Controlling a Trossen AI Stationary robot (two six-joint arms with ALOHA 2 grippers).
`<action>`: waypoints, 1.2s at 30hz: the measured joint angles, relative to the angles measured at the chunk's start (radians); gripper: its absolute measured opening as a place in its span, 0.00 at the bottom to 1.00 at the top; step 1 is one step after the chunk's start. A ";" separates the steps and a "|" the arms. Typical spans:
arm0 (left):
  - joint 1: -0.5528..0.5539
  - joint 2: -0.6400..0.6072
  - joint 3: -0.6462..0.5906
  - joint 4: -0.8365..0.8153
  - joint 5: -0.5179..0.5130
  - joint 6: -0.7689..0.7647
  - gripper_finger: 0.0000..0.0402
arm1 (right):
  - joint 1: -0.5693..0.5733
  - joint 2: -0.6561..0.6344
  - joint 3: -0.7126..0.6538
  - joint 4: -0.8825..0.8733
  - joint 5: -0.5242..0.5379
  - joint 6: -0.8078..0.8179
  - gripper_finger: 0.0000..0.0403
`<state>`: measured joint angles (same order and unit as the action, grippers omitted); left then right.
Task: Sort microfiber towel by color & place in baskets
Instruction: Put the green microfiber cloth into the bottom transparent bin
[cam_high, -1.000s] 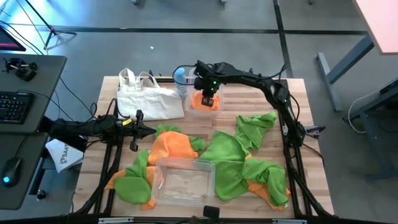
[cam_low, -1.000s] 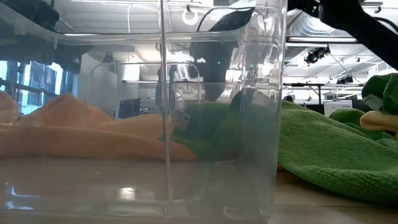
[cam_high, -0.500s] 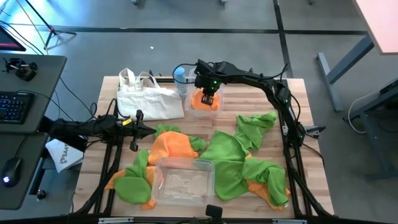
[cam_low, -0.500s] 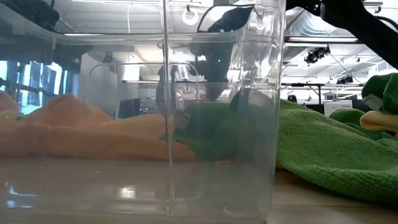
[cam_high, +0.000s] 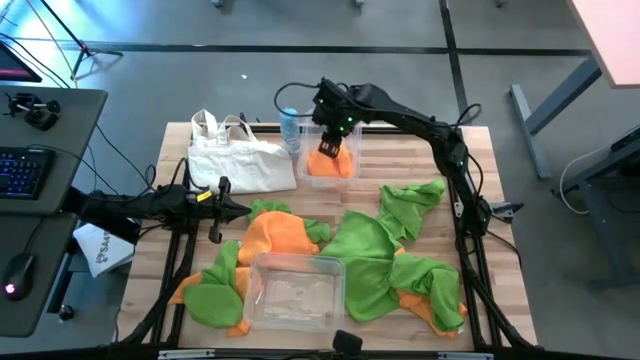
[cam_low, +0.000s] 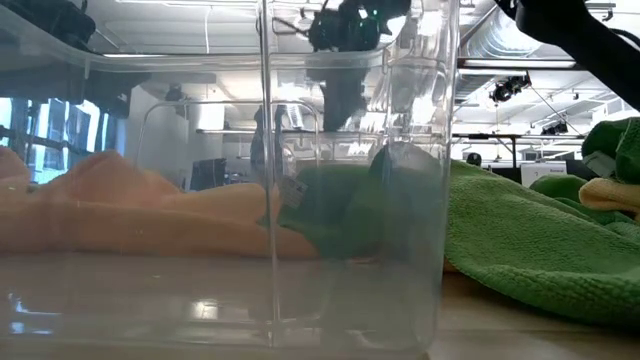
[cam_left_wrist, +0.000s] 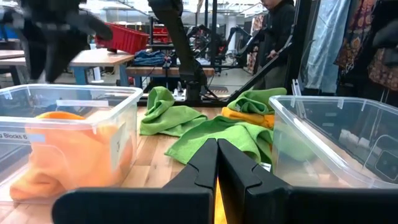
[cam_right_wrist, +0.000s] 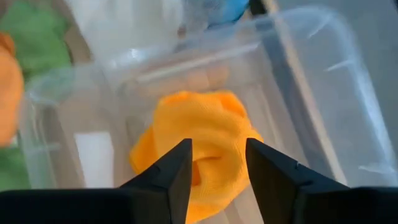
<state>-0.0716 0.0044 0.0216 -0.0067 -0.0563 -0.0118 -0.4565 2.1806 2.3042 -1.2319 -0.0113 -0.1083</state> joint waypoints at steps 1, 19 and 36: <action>0.000 0.000 0.000 0.000 0.000 -0.016 0.00 | 0.000 0.000 0.025 -0.014 0.010 0.024 0.37; 0.000 0.001 0.000 0.114 -0.036 -0.361 0.00 | 0.079 -0.425 -0.347 -0.062 0.073 0.233 0.02; -0.001 0.387 0.414 -0.409 -0.156 -0.287 0.00 | 0.413 -1.144 -1.212 0.221 0.313 0.785 0.00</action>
<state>-0.0723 0.3912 0.4358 -0.4161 -0.2124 -0.2988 -0.0436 1.0361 1.0921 -1.0105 0.3013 0.6765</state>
